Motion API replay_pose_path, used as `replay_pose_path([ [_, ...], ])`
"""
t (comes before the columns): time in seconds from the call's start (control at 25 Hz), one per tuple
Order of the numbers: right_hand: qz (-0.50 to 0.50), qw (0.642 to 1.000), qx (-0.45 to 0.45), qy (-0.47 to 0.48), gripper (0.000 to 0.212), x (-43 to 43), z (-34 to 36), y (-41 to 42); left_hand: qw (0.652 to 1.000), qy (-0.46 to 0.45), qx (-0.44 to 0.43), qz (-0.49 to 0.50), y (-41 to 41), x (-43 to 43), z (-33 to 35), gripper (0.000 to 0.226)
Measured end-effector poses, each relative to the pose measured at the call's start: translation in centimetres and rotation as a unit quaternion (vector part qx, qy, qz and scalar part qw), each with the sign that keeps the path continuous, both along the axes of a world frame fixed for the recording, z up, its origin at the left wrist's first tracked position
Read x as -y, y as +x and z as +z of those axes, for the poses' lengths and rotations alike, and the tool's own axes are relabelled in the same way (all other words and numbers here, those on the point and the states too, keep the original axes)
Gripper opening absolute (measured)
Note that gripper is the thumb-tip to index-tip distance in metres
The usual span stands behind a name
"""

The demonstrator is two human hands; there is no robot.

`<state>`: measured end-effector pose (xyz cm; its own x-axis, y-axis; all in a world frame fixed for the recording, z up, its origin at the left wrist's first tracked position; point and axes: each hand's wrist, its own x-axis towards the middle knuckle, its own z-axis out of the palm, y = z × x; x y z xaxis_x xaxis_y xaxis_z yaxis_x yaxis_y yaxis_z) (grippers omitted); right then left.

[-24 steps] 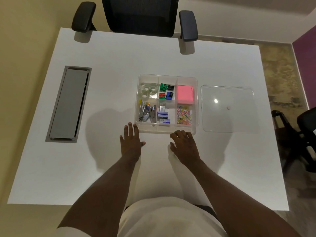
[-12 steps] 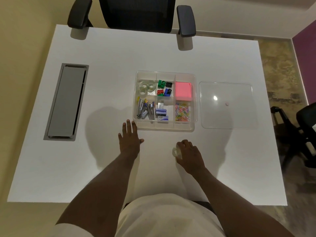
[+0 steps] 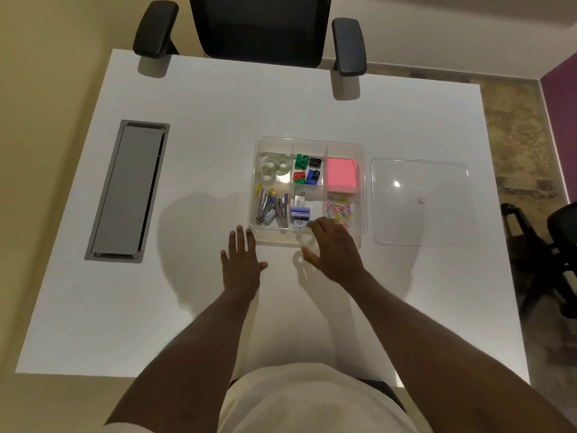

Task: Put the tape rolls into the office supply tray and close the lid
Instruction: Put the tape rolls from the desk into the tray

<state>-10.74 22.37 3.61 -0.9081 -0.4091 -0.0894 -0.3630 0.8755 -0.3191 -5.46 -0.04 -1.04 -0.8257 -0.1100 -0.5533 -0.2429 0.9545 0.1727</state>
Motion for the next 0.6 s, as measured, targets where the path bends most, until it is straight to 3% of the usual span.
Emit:
replay_pose_path([
  [0.28,-0.022,0.998,-0.054,0.006,0.054,4.9,2.5,-10.7,1.0,-0.007,0.007,-0.006,-0.1,0.2,-0.5,0.099],
  [0.6,-0.039,0.997,-0.014,0.064,0.05,9.8,1.8,-17.2,1.0,-0.004,0.005,0.006,-0.2,0.2,-1.5,0.102],
])
